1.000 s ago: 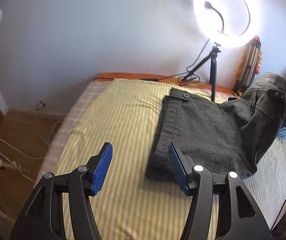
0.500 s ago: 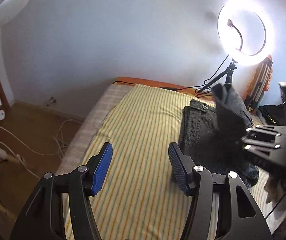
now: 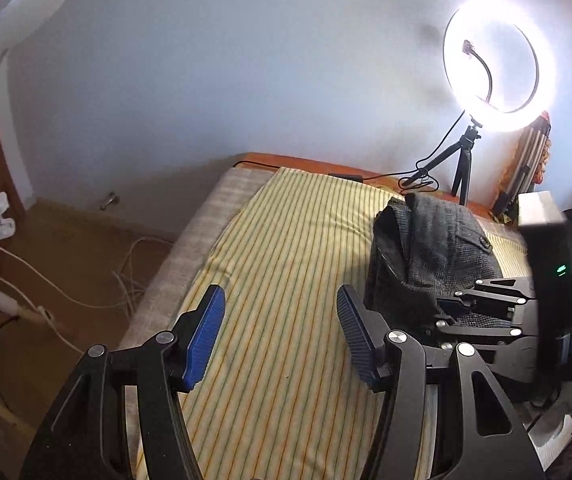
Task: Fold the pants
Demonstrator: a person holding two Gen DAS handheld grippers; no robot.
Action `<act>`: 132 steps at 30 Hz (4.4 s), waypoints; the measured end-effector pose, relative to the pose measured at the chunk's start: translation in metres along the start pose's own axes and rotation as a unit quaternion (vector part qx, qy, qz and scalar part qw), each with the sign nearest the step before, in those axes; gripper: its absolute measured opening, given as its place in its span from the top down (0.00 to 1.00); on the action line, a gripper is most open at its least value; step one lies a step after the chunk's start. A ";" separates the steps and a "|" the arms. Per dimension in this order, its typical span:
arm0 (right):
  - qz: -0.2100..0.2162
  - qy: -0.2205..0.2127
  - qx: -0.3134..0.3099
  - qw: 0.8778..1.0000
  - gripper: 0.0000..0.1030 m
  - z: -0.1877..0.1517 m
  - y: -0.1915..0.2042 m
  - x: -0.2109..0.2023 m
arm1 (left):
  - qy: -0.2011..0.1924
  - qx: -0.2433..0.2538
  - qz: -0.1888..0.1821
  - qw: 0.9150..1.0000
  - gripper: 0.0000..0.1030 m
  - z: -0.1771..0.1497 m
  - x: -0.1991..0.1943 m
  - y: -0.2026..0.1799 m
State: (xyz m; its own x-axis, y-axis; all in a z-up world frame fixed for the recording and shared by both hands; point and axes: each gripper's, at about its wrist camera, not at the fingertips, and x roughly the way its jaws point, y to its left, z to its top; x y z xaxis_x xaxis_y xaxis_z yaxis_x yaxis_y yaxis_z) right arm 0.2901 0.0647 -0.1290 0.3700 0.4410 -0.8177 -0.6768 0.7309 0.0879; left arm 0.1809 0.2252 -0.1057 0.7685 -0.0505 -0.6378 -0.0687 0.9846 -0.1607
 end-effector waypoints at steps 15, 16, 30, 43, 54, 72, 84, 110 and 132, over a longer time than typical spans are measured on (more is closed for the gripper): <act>-0.028 -0.091 0.120 0.988 0.49 -0.015 -0.128 -0.086 | 0.029 0.059 -0.077 0.995 0.44 -0.004 0.024 -0.080; -0.035 -0.087 0.118 0.989 0.49 -0.012 -0.133 -0.082 | 0.032 0.065 -0.078 0.994 0.44 -0.004 0.027 -0.085; -0.055 -0.022 0.131 0.990 0.49 0.001 -0.172 -0.013 | 0.110 0.080 -0.031 0.990 0.42 -0.028 0.090 -0.084; -0.034 -0.039 0.174 0.983 0.24 -0.013 -0.189 -0.042 | 0.132 -0.062 -0.110 0.983 0.29 -0.010 0.061 -0.042; 0.067 -0.026 0.289 0.955 0.20 -0.058 -0.233 -0.042 | 0.201 -0.215 -0.190 0.937 0.29 -0.035 0.076 -0.026; 0.180 -0.069 0.403 0.895 0.13 -0.085 -0.262 -0.007 | 0.189 -0.265 -0.174 0.929 0.21 -0.038 0.099 -0.044; 0.192 -0.070 0.395 0.896 0.13 -0.082 -0.257 -0.005 | 0.177 -0.297 -0.169 0.923 0.18 -0.040 0.106 -0.038; 0.144 -0.063 0.382 0.911 0.53 -0.071 -0.240 0.002 | 0.139 -0.168 -0.134 0.967 0.61 -0.025 0.112 -0.082; 0.024 -0.111 0.188 0.976 0.84 -0.025 -0.181 -0.112 | 0.078 -0.077 -0.160 0.981 0.71 -0.008 0.060 -0.131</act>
State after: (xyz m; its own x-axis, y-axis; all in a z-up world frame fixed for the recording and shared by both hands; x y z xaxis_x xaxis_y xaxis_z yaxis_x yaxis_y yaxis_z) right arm 0.3551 -0.1301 -0.0675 0.5015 0.5507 -0.6673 -0.4311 0.8278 0.3591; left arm 0.2316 0.0918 -0.1289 0.6611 -0.3899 -0.6411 0.0553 0.8774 -0.4765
